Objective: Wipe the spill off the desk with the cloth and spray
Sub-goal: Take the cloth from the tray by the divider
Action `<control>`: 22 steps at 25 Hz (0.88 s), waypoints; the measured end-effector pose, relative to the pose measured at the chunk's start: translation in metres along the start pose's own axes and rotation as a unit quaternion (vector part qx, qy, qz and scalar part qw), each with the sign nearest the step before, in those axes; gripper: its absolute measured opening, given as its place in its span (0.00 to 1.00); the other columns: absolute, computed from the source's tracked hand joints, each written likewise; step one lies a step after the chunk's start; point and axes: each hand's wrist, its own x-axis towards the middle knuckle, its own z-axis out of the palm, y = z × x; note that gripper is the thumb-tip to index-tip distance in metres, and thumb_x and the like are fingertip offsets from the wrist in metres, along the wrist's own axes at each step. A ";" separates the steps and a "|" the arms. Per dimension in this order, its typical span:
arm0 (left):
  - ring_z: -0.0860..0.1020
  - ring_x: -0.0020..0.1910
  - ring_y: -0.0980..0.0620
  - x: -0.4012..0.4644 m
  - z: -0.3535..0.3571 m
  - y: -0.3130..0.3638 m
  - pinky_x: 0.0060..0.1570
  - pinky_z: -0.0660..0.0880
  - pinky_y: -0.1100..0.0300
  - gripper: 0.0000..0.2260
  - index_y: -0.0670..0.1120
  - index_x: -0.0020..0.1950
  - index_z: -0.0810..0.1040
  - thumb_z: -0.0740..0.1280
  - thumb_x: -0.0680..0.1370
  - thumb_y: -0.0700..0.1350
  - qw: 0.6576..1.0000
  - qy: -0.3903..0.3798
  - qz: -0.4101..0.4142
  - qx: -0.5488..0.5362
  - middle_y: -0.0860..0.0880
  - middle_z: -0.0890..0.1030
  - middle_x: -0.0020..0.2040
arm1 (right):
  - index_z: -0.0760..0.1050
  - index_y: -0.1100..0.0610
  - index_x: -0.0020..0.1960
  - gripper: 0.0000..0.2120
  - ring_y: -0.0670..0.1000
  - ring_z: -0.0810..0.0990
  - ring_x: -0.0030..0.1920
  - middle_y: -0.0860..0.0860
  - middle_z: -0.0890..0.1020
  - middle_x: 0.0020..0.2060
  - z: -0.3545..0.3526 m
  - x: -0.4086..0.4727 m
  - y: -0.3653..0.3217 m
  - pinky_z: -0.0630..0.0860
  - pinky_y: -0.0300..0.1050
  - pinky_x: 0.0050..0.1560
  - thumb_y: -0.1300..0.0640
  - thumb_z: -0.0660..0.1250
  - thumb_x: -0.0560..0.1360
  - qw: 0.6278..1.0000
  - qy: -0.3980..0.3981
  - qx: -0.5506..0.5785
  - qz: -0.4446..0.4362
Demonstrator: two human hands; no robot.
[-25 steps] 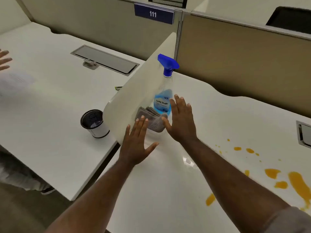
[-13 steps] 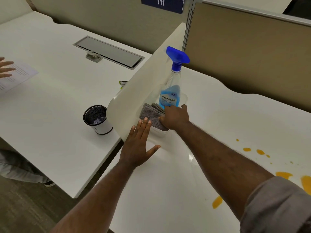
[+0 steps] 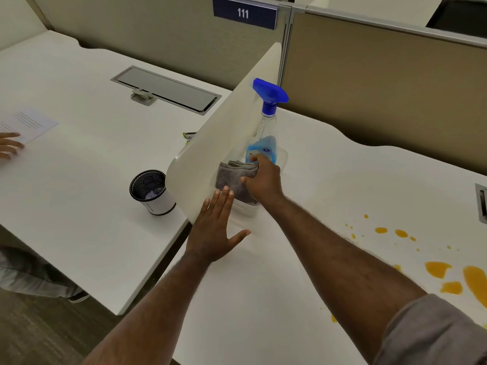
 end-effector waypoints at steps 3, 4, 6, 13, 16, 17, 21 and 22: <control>0.43 0.79 0.52 0.000 -0.001 0.001 0.76 0.43 0.54 0.44 0.46 0.80 0.46 0.51 0.75 0.73 1.000 -0.007 -0.003 0.002 0.49 0.45 0.81 | 0.72 0.58 0.63 0.19 0.51 0.78 0.58 0.55 0.79 0.58 -0.010 -0.011 -0.016 0.72 0.40 0.64 0.65 0.70 0.74 0.998 0.022 0.045 -0.028; 0.42 0.79 0.52 0.000 -0.002 0.001 0.76 0.43 0.54 0.44 0.46 0.80 0.45 0.50 0.74 0.73 1.000 -0.009 -0.004 0.005 0.49 0.44 0.81 | 0.73 0.59 0.63 0.17 0.50 0.77 0.56 0.55 0.80 0.57 -0.015 -0.013 -0.021 0.74 0.42 0.64 0.65 0.69 0.75 0.997 0.035 0.054 -0.044; 0.41 0.79 0.52 0.000 -0.004 0.003 0.75 0.41 0.54 0.45 0.47 0.80 0.43 0.48 0.74 0.74 1.000 -0.015 -0.007 0.011 0.50 0.43 0.80 | 0.74 0.59 0.62 0.16 0.48 0.77 0.55 0.55 0.80 0.57 -0.028 -0.016 -0.032 0.74 0.41 0.62 0.63 0.70 0.75 0.994 0.055 0.063 -0.077; 0.41 0.79 0.51 -0.002 -0.012 0.005 0.75 0.40 0.54 0.45 0.49 0.79 0.35 0.42 0.72 0.76 0.999 -0.040 -0.013 0.025 0.50 0.37 0.79 | 0.76 0.61 0.59 0.16 0.45 0.79 0.52 0.54 0.83 0.53 -0.081 -0.035 -0.066 0.74 0.30 0.56 0.67 0.72 0.72 0.959 0.125 0.100 -0.235; 0.40 0.79 0.49 -0.003 -0.015 0.006 0.75 0.39 0.53 0.45 0.49 0.78 0.33 0.41 0.72 0.76 0.997 -0.060 -0.020 0.037 0.51 0.34 0.78 | 0.77 0.62 0.57 0.15 0.44 0.79 0.49 0.53 0.83 0.50 -0.112 -0.043 -0.074 0.74 0.28 0.54 0.68 0.72 0.70 0.935 0.182 0.103 -0.286; 0.40 0.79 0.49 -0.004 -0.017 0.007 0.75 0.40 0.52 0.45 0.49 0.78 0.33 0.41 0.71 0.76 0.997 -0.063 -0.022 0.038 0.51 0.33 0.78 | 0.77 0.61 0.56 0.15 0.43 0.79 0.49 0.52 0.83 0.50 -0.123 -0.046 -0.075 0.75 0.29 0.53 0.68 0.72 0.70 0.930 0.193 0.101 -0.296; 0.44 0.79 0.49 -0.006 -0.035 0.027 0.76 0.43 0.48 0.44 0.47 0.79 0.37 0.41 0.73 0.74 1.000 0.003 -0.026 -0.012 0.49 0.37 0.79 | 0.77 0.60 0.56 0.15 0.43 0.79 0.49 0.48 0.81 0.49 -0.163 -0.059 -0.062 0.76 0.29 0.52 0.67 0.72 0.70 0.931 0.196 0.072 -0.301; 0.46 0.79 0.49 -0.004 -0.042 0.037 0.76 0.46 0.47 0.43 0.46 0.80 0.41 0.42 0.74 0.73 0.998 0.046 -0.024 -0.040 0.49 0.41 0.80 | 0.77 0.60 0.56 0.15 0.43 0.79 0.49 0.49 0.82 0.49 -0.169 -0.064 -0.055 0.75 0.28 0.52 0.67 0.72 0.71 0.936 0.190 0.061 -0.290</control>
